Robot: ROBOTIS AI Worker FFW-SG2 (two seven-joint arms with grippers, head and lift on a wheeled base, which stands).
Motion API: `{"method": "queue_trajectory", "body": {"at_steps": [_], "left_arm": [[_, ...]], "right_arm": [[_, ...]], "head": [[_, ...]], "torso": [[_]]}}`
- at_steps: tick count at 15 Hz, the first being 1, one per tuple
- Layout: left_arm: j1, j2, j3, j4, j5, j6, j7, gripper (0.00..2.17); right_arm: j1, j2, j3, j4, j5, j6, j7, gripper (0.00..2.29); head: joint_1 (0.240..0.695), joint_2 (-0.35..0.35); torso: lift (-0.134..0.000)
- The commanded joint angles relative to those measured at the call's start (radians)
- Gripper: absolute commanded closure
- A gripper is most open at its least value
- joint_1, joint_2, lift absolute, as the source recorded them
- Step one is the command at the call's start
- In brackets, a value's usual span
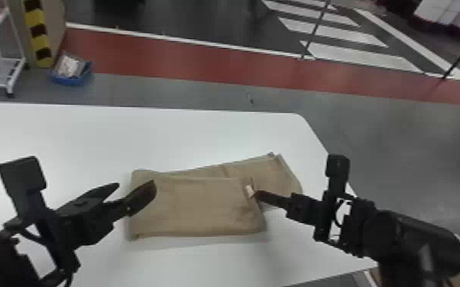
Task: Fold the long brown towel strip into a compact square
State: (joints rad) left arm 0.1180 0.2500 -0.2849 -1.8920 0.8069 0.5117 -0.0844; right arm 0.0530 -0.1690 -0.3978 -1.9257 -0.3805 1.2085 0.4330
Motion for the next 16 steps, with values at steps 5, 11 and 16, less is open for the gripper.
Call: {"method": "queue_trajectory", "body": {"at_steps": [5,11,16], "left_arm": [[-0.018,0.002,0.001,0.028,0.005,0.0,-0.003,0.04],[-0.026,0.008,0.026,0.056,0.014,0.0,-0.008,0.04],[-0.043,-0.002,0.024,0.083,0.017,-0.003,-0.009,0.04]], "right_arm": [[-0.024,0.005,0.02,-0.16,-0.093,0.036,-0.045,1.12],[-0.147,-0.024,-0.029,-0.067,-0.106,-0.142,0.026,1.12],[-0.09,-0.067,-0.118,-0.006,-0.173,-0.206,0.029,1.12]], "head": [[0.695,-0.292],[0.695,-0.266],[0.695,-0.291]], "torso": [[-0.12],[-0.12],[-0.12]]}}
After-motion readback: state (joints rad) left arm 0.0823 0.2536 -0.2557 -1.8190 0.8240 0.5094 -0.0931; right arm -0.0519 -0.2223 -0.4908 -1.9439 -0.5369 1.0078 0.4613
